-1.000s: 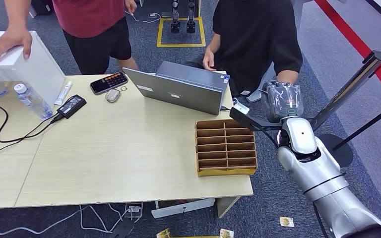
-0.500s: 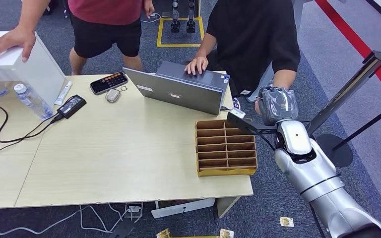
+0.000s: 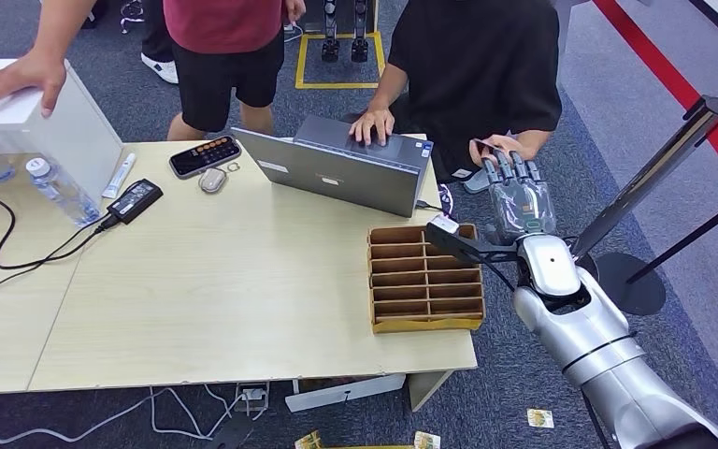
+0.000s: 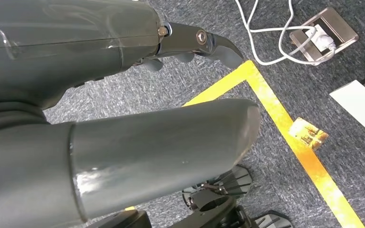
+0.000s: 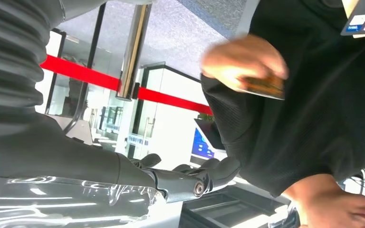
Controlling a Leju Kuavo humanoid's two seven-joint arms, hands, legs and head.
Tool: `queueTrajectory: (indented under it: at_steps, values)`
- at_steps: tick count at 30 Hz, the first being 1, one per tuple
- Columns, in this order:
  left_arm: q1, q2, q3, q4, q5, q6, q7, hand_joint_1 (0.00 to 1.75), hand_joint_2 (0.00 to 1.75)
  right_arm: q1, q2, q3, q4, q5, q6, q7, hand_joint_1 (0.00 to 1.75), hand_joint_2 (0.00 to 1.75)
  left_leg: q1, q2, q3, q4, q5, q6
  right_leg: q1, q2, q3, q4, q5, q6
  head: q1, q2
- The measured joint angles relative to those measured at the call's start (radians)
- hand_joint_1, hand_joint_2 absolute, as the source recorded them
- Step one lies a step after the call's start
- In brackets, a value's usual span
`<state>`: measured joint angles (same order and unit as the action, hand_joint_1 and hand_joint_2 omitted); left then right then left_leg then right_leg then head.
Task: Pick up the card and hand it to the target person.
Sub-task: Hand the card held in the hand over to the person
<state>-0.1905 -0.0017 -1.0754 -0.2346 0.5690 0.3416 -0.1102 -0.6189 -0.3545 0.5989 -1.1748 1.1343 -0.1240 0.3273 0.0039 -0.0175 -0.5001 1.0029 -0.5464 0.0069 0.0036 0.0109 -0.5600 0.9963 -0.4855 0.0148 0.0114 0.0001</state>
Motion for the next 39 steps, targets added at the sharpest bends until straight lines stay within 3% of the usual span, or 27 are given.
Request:
queueTrajectory:
  at_steps: [4,12,16,27,39]
  values:
    - [0.004,0.000,0.000,0.000,-0.002,0.000,0.001,0.00,0.00,0.011,0.000,-0.002,-0.001,-0.016,-0.058,0.005,0.00,1.75,0.000,0.000,0.000,0.000,0.000,0.000,0.000,0.000,0.000,0.000,0.000,0.000,0.000,0.000]
    - [0.026,0.000,0.002,0.000,0.023,0.024,-0.017,0.00,0.00,0.101,0.032,-0.066,-0.103,-0.204,-0.429,-0.060,0.00,1.75,0.000,0.000,0.000,0.000,0.000,0.000,0.000,0.000,0.000,0.000,0.000,0.000,0.000,0.000]
    - [0.045,0.001,0.004,0.000,0.043,0.040,-0.031,0.00,0.00,0.191,0.069,-0.101,-0.211,-0.299,-0.541,-0.107,0.00,1.75,0.000,0.000,0.000,0.000,0.000,0.000,0.000,0.000,0.000,0.000,0.000,0.000,0.000,0.000]
    - [0.071,0.006,0.033,0.000,0.089,0.059,-0.039,0.00,0.00,0.429,0.176,-0.183,-0.417,-0.634,-0.569,-0.290,0.00,1.75,0.000,-0.001,0.000,0.000,0.000,0.000,0.000,0.000,0.000,0.000,-0.001,0.000,0.000,0.000]
    - [0.072,0.008,0.062,0.001,0.136,0.078,-0.040,0.00,0.00,0.582,0.258,-0.148,-0.322,-0.874,-0.567,-0.397,0.00,1.75,0.001,0.000,0.000,-0.001,0.000,-0.001,0.000,0.000,0.000,0.000,-0.001,-0.001,0.000,0.000]
